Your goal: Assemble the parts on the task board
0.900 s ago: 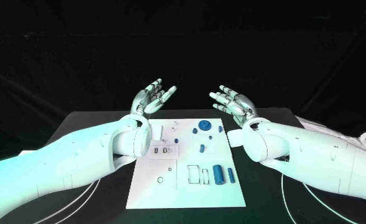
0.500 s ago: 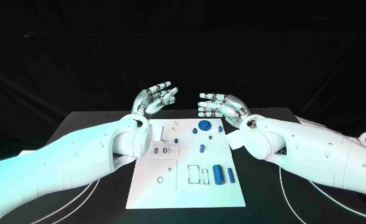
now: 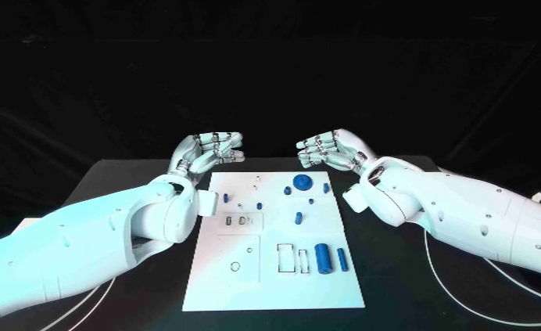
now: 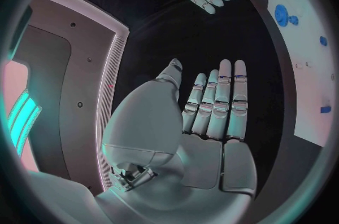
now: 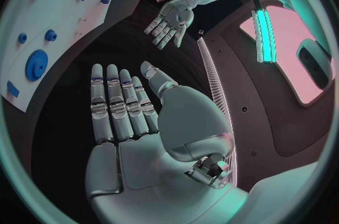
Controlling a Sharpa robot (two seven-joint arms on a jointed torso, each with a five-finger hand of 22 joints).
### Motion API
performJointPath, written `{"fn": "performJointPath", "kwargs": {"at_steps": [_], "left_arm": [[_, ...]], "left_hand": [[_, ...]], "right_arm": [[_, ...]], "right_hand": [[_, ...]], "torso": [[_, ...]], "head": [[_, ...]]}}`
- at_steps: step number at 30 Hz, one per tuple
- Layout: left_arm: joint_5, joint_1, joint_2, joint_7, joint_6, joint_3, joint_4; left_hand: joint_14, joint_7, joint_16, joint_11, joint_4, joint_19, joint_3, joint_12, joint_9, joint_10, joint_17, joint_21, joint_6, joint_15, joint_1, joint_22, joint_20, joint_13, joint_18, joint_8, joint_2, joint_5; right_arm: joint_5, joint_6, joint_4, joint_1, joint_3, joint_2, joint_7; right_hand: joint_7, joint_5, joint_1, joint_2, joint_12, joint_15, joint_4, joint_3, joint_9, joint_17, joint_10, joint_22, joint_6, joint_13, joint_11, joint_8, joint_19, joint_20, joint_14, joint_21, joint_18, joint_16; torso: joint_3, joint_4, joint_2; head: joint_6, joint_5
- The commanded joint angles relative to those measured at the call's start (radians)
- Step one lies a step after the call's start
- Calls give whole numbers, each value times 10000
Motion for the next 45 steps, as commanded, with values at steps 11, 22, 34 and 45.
{"fn": "performJointPath", "kwargs": {"at_steps": [11,22,34,45], "left_arm": [[518,57,-791,-583,779,163,1582],[722,84,-975,-809,770,201,2392],[735,88,-1073,-855,809,233,2756],[735,89,-1136,-911,887,275,2891]], "left_hand": [[1332,-258,576,-377,-695,1571,55,-67,-3,1120,1110,815,674,-496,361,312,-555,89,187,2,-82,62],[1416,-295,1336,-442,-827,1873,114,-311,-30,1376,1973,1509,831,-615,211,756,-721,96,153,-183,-74,60],[1262,-281,1901,-436,-920,1908,149,-482,-32,1401,2550,2139,859,-632,101,1190,-762,110,141,-324,-76,58],[931,-268,2501,-425,-1010,1642,173,-592,-27,1419,3087,2811,886,-628,-4,1696,-770,146,135,-433,-69,56]], "right_arm": [[-5574,198,-403,479,130,128,-1969],[-9570,1164,-287,972,165,342,-3765],[-11346,1964,-158,1184,168,578,-4266],[-11802,2481,-347,1189,162,867,-4209]], "right_hand": [[-500,155,297,-1008,-50,-1192,-5,857,69,846,2003,835,1326,135,-768,-30,2847,-1332,3779,2033,100,1084],[-817,90,14,-1189,-219,-1618,135,865,48,2572,2323,1846,1656,156,-1110,-114,3748,-1822,4720,3834,61,3574],[-938,-85,-328,-1502,-283,-1602,296,1156,43,4256,1869,2566,1520,86,-1107,-135,3608,-1844,4565,4978,69,5692],[-997,-110,-314,-1558,-275,-1683,391,1332,56,5611,1572,2870,1508,73,-1119,-116,3500,-1859,4545,5456,79,6974]], "torso": [[-181,238,827],[-246,362,1326],[-300,428,1623],[-327,462,1789]], "head": [[276,-250],[443,-389],[503,-441],[484,-472]]}}
